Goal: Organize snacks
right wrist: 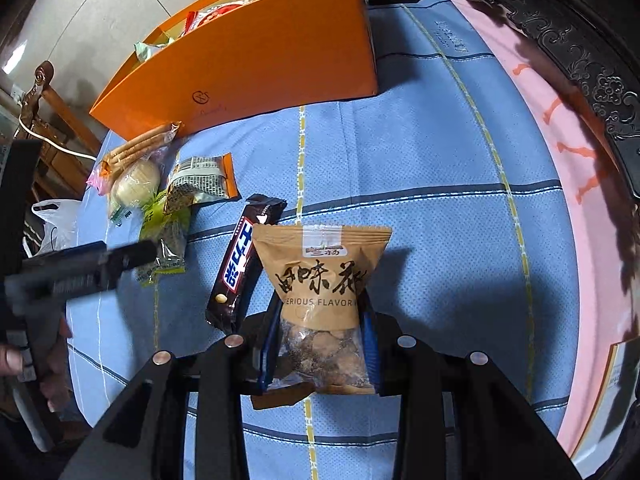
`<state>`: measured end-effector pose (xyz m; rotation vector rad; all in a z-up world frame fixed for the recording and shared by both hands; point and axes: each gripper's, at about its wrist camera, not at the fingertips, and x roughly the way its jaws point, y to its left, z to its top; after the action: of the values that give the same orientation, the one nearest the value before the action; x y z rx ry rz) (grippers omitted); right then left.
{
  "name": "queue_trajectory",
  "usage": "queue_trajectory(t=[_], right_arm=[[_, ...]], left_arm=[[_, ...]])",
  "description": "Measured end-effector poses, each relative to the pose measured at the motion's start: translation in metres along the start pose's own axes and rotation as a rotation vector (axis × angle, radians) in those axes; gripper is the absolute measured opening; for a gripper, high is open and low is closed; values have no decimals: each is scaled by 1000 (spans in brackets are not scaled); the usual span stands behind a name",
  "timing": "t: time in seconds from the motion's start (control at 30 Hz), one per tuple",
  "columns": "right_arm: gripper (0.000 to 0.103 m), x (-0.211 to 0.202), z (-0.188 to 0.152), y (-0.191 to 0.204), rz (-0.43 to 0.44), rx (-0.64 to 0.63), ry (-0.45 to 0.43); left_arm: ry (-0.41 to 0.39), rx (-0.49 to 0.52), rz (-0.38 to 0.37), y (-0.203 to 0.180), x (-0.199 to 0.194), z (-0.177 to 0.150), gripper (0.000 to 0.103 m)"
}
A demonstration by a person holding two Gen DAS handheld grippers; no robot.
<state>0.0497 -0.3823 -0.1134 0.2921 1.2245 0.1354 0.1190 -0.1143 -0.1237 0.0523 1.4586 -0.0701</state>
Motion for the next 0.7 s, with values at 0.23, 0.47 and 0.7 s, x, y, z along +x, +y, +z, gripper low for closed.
queue_trajectory(t=[0.23, 0.47, 0.7], right_arm=[[36, 4, 2, 16, 4, -36, 11], [35, 1, 8, 24, 3, -72, -10], [30, -3, 19, 43, 37, -117, -33]], left_arm=[[112, -32, 18, -20, 30, 20, 96], [72, 75, 11, -11, 28, 3, 65], [19, 67, -2, 24, -1, -27, 64]])
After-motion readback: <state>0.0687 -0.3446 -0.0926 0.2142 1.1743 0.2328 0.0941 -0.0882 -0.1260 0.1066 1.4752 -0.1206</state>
